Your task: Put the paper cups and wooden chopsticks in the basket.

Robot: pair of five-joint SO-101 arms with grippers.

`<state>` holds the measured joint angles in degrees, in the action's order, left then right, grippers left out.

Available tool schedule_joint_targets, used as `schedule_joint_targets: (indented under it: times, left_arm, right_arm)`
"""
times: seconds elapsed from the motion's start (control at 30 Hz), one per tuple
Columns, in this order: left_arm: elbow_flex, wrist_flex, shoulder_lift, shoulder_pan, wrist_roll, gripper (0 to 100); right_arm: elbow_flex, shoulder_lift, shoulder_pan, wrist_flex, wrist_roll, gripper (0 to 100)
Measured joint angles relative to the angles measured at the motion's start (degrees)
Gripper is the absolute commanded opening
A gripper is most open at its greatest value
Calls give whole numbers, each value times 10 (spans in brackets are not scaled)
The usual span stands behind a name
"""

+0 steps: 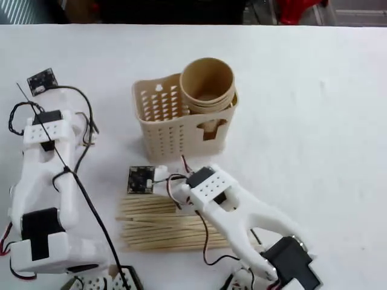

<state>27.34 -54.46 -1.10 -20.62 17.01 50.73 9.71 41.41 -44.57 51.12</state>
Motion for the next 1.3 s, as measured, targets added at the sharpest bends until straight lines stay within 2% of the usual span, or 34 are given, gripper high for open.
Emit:
schedule_joint_targets:
  times: [0.07,0.17,0.63,0.93,1.1,1.3]
  left_arm:
    - [0,0,0,0,0,162]
    - [0,0,0,0,0,162]
    - [0,0,0,0,0,162]
    - [0,18,0,0,0,162]
    - [0,20,0,0,0,162]
    - [0,20,0,0,0,162]
  right_arm:
    - [-9,-7,0,-2,0,108]
    - [-9,-8,0,-2,0,15]
    - [-18,13,-1,-37,-2,16]
    - [-17,282,-10,-189,-63,16]
    - [-18,453,-12,-228,-118,16]
    - [-138,500,-70,-254,-198,16]
